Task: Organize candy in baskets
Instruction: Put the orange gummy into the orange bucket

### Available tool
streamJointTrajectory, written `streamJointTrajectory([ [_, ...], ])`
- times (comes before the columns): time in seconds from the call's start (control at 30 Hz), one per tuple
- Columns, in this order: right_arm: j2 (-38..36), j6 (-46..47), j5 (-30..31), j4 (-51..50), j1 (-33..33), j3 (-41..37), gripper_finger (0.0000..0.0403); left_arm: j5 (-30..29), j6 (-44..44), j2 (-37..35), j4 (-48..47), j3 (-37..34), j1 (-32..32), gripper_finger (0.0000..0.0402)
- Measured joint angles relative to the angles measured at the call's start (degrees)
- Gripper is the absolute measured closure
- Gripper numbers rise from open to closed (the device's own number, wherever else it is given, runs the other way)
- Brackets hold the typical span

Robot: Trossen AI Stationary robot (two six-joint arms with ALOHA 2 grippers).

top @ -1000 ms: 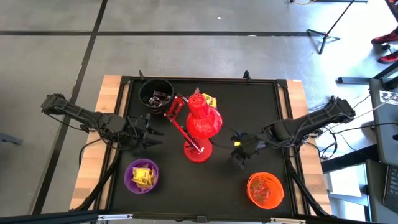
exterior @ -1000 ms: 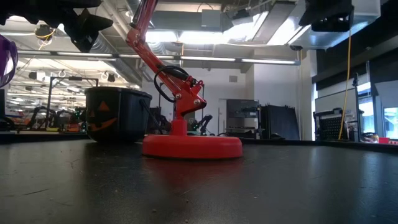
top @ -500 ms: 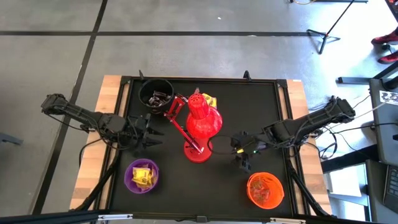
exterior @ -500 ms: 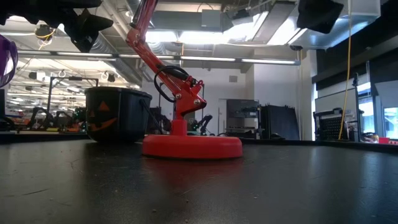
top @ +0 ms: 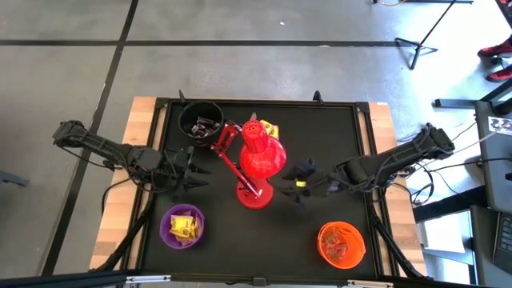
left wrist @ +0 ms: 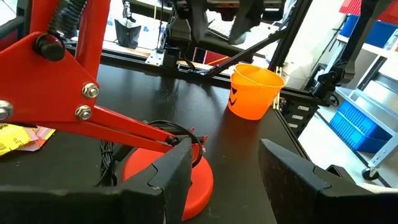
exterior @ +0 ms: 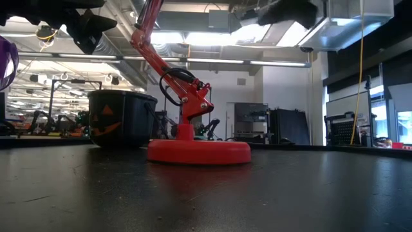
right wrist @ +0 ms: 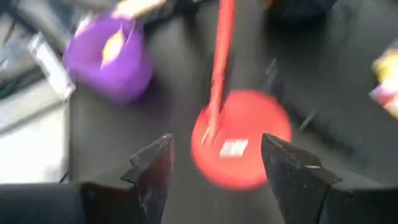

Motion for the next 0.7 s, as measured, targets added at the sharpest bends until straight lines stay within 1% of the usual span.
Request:
streamJointTrajectory([
  [0.07,1.34,0.01,4.46,6.09,0.0,-0.02,0.0166,0.0,0.02,0.0,-0.16,0.0,-0.02,0.0227],
  [0.17,3.12,0.02,8.26,13.82,-0.16,-0.02,0.0166,-0.02,0.03,0.0,-0.68,0.0,-0.02,0.0227],
  [0.23,4.2,0.05,9.66,17.58,-0.46,-0.02,0.0166,-0.02,0.02,0.0,-0.87,0.0,0.0,0.0227],
  [0.33,5.39,0.07,9.88,21.0,-1.03,-0.02,0.0166,-0.02,0.02,0.0,-0.87,0.0,-0.02,0.0227],
  [0.4,5.53,0.05,9.9,21.4,-1.17,-0.02,0.0166,-0.02,-0.02,0.0,-0.89,0.0,-0.02,0.0227],
  [0.47,5.8,0.01,11.32,21.6,-1.95,-0.02,0.0166,-0.02,-0.04,0.0,-1.02,0.0,-0.01,0.0227],
  [0.6,6.18,0.03,10.35,21.24,-3.11,-0.02,0.0166,-0.02,-0.07,0.0,-1.03,0.0,-0.01,0.0227],
  [0.7,6.35,-0.11,11.39,21.09,-3.52,-0.02,0.0166,-0.02,-0.09,0.0,-1.33,0.0,0.0,0.0227],
])
